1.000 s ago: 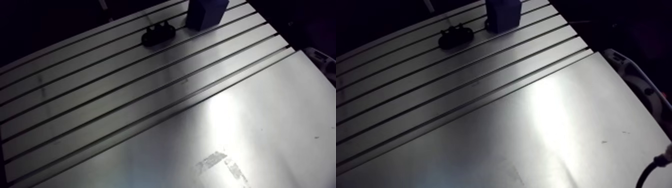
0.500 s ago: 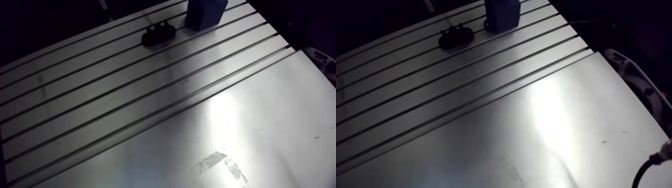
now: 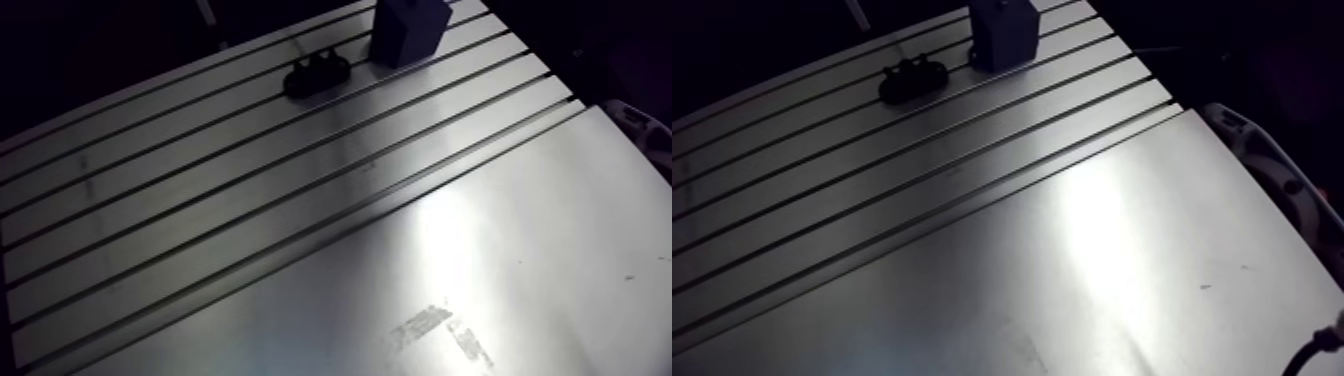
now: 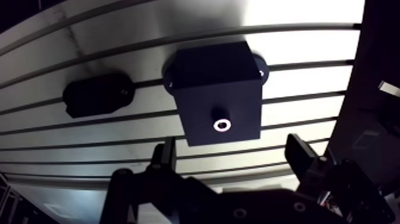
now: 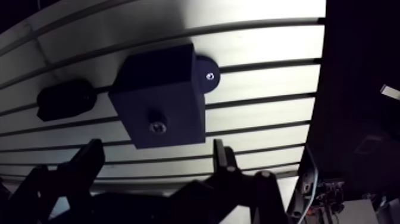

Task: Pick up the M10 bolt and insert it into the hole until fully seated.

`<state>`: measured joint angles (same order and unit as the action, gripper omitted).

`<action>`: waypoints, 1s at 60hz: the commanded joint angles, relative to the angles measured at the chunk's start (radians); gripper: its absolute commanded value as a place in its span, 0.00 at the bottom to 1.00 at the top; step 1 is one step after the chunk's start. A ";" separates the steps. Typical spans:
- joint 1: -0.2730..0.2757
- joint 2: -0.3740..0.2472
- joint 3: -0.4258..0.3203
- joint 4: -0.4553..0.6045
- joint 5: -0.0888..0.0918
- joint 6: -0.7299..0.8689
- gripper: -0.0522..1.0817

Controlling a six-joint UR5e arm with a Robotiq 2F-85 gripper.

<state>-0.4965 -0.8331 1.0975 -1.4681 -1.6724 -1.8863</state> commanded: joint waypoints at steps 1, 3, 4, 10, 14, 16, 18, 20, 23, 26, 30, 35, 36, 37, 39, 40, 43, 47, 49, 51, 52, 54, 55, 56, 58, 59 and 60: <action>0.004 -0.105 0.041 -0.051 0.060 0.002 0.05; 0.004 -0.131 0.054 -0.063 0.076 0.002 0.05; 0.004 -0.131 0.054 -0.063 0.076 0.002 0.05; 0.001 -0.254 0.140 -0.132 0.116 0.003 0.05; 0.004 -0.316 0.196 -0.185 0.116 0.008 0.05; 0.004 -0.350 0.225 -0.211 0.115 0.004 0.05; 0.007 -0.383 0.249 -0.232 0.115 0.002 0.05; 0.008 -0.412 0.268 -0.240 0.119 -0.001 0.05; 0.010 -0.438 0.284 -0.237 0.121 -0.001 0.05; 0.023 -0.486 0.309 -0.227 0.117 -0.001 0.05; 0.034 -0.529 0.327 -0.212 0.115 -0.001 0.05; 0.042 -0.594 0.349 -0.192 0.114 -0.003 0.05; 0.042 -0.594 0.349 -0.192 0.114 -0.003 0.05; 0.050 -0.610 0.354 -0.182 0.116 -0.003 0.05; 0.064 -0.623 0.359 -0.171 0.115 -0.003 0.05; 0.083 -0.632 0.363 -0.159 0.115 -0.003 0.05; 0.106 -0.639 0.365 -0.147 0.116 -0.002 0.05; 0.186 -0.645 0.367 -0.120 0.113 0.002 0.05; 0.206 -0.645 0.368 -0.115 0.113 0.008 0.05; 0.222 -0.645 0.367 -0.109 0.113 0.013 0.05; 0.222 -0.645 0.367 -0.109 0.113 0.013 0.05; 0.234 -0.645 0.368 -0.100 0.113 0.016 0.05; 0.241 -0.645 0.367 -0.093 0.114 0.017 0.05; 0.247 -0.645 0.367 -0.087 0.115 0.018 0.05; 0.247 -0.645 0.367 -0.087 0.115 0.018 0.05; 0.252 -0.645 0.367 -0.085 0.115 0.019 0.05; 0.252 -0.645 0.367 -0.085 0.115 0.019 0.05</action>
<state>-0.4612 -1.1929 1.3091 -1.6087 -1.5765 -1.8845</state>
